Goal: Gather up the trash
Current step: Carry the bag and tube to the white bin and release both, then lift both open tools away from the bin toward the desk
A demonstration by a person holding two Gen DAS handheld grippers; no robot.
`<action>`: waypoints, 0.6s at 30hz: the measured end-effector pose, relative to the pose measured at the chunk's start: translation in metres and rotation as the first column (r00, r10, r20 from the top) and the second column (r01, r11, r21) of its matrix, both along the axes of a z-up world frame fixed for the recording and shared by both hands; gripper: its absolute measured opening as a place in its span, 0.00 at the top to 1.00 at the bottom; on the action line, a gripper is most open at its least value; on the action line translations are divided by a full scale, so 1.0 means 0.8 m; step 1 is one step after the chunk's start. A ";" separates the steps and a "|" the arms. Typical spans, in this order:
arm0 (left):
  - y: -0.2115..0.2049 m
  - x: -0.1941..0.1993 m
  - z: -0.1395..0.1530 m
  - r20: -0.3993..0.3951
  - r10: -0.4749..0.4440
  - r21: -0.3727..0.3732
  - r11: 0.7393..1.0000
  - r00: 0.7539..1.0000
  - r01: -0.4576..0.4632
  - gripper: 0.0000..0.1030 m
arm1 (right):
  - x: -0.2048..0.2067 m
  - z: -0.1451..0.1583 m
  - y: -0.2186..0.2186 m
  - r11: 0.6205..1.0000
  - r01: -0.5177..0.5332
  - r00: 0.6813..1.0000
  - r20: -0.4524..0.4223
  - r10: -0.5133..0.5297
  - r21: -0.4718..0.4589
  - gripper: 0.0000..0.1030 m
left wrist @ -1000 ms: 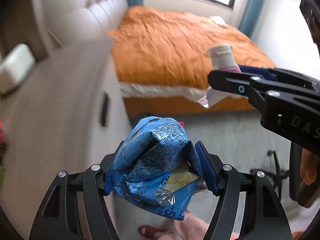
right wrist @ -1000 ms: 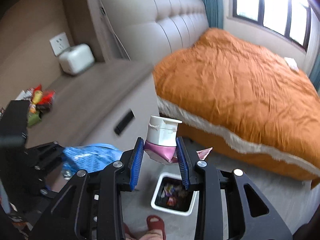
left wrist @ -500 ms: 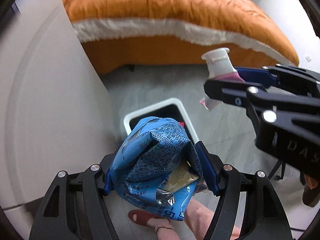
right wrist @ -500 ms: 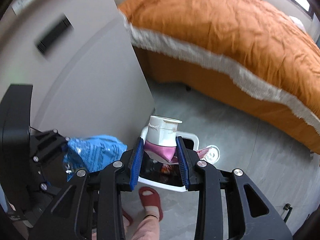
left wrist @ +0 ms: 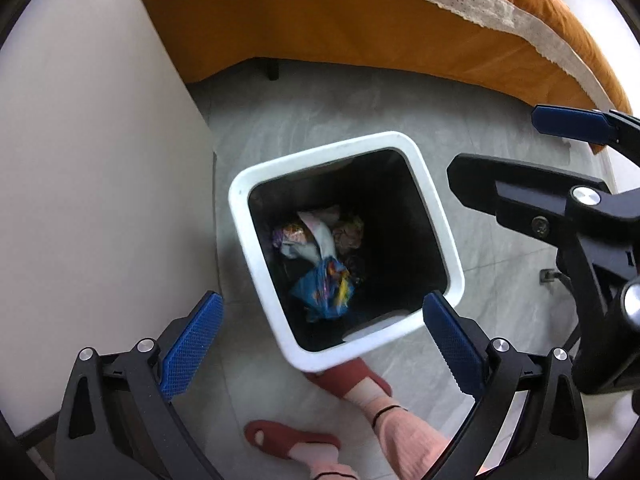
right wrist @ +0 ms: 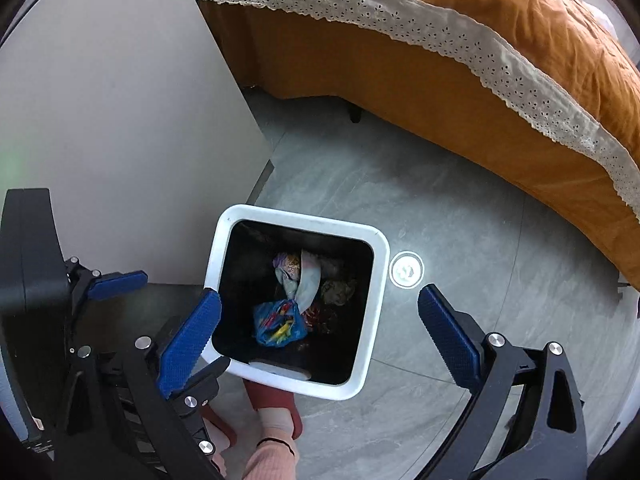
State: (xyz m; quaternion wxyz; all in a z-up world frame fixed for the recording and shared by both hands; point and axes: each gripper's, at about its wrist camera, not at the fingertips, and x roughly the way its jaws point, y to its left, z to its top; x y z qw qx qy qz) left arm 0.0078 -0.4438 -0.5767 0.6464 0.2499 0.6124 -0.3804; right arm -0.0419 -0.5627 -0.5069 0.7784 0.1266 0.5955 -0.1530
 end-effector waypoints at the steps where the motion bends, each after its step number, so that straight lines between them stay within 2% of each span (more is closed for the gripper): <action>1: 0.002 0.001 0.001 -0.003 0.010 -0.001 1.000 1.000 -0.010 0.05 | 0.001 0.001 0.003 1.000 -0.006 1.000 -0.002 0.006 0.002 0.05; 7: 0.009 0.006 0.022 -0.008 0.039 -0.008 0.999 0.999 -0.039 0.05 | 0.012 0.018 0.007 1.000 -0.030 1.000 -0.004 0.030 0.000 0.05; 10: 0.013 0.009 0.048 -0.011 0.065 -0.021 0.998 0.998 -0.065 0.05 | 0.013 0.035 0.008 0.999 -0.033 0.999 -0.003 0.033 -0.002 0.05; 14: 0.015 0.009 0.091 -0.001 0.093 -0.053 0.994 0.996 -0.093 0.05 | 0.010 0.068 0.011 1.000 -0.029 1.000 0.001 0.029 -0.009 0.05; 18: 0.015 0.001 0.159 0.048 0.100 -0.100 0.991 0.994 -0.094 0.05 | -0.001 0.125 0.015 1.000 -0.016 0.999 0.038 0.017 -0.027 0.05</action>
